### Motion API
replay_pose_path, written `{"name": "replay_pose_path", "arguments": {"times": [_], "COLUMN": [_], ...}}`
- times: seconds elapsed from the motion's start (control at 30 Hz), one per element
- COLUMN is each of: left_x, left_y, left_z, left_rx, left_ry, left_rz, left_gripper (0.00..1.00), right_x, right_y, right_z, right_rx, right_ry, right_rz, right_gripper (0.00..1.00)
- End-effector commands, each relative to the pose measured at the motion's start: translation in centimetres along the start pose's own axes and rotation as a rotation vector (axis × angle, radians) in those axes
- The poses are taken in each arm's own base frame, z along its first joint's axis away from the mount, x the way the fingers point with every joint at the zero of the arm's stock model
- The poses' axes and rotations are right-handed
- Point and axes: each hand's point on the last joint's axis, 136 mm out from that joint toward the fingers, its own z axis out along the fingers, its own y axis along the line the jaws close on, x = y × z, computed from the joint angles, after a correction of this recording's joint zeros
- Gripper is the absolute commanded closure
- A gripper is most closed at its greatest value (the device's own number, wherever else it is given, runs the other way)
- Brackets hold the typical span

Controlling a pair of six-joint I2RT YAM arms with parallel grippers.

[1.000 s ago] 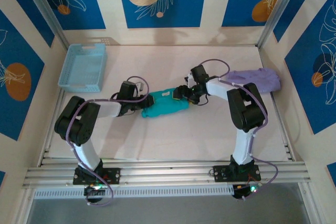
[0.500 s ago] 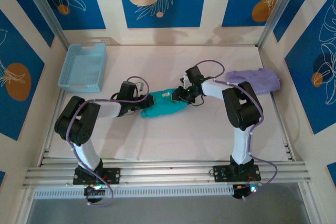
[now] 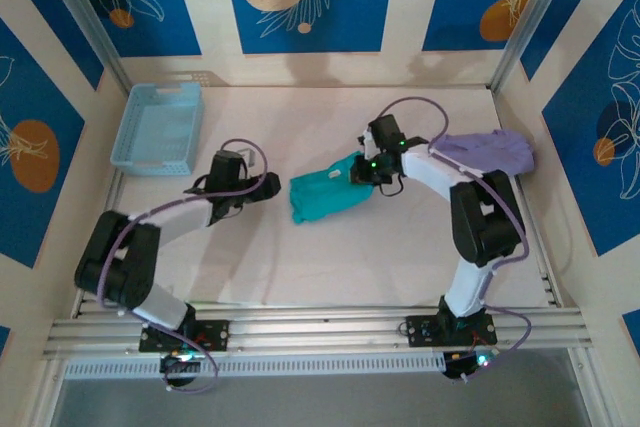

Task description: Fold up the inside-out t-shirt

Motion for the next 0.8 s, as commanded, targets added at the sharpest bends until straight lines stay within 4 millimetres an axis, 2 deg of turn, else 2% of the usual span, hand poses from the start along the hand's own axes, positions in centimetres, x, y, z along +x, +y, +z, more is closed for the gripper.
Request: {"name": "replay_pose_path", "arguments": {"times": [0.0, 0.1, 0.27, 0.4, 0.53, 0.77], "left_x": [-0.6, -0.8, -0.4, -0.2, 0.0, 0.4], "left_y": [0.1, -1.2, -2.0, -2.3, -2.2, -2.1], "left_z": [-2.9, -4.7, -6.2, -6.6, -6.5, -5.2], "left_rx": [-0.03, 0.027, 0.066, 0.079, 0.076, 0.078], "left_ry": [-0.044, -0.065, -0.062, -0.054, -0.047, -0.004], "left_rz": [0.028, 0.015, 0.008, 0.009, 0.01, 0.001], "left_gripper": [0.27, 0.27, 0.27, 0.27, 0.27, 0.27], "right_x": [-2.2, -3.6, -6.7, -8.3, -9.0, -10.3], "right_y": [-4.3, -8.5, -12.7, -15.4, -18.0, -20.6], "right_z": [-5.3, -8.4, -12.5, -14.8, -16.5, -19.6], "right_rx": [0.246, 0.437, 0.535, 0.554, 0.587, 0.572], "right_ry": [-0.053, -0.057, -0.154, -0.196, -0.191, -0.264], "right_rz": [-0.132, -0.178, -0.209, -0.199, -0.166, -0.112], "right_gripper": [1.0, 1.0, 1.0, 1.0, 1.0, 1.0]}}
